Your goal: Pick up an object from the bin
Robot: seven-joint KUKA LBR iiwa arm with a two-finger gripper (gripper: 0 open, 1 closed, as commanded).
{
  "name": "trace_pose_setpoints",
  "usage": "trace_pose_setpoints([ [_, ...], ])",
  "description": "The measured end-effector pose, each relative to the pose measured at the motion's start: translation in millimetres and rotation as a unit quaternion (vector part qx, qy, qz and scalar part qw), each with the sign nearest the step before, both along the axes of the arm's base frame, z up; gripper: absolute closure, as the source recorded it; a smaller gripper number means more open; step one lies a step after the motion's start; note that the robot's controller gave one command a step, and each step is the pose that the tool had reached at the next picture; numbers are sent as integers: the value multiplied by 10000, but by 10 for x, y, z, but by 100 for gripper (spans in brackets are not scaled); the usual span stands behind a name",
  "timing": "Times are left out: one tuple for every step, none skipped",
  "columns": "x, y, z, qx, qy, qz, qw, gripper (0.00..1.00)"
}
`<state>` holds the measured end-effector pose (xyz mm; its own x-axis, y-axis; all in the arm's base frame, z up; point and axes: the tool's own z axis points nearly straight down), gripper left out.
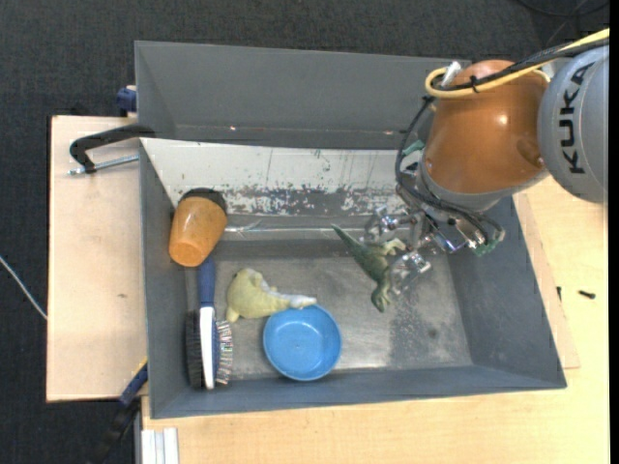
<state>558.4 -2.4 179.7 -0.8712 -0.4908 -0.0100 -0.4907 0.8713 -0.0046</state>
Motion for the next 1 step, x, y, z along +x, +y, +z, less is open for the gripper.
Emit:
trace_pose_setpoints([
  [-9, -7, 472, 1, -3, 66, 10000, 100],
])
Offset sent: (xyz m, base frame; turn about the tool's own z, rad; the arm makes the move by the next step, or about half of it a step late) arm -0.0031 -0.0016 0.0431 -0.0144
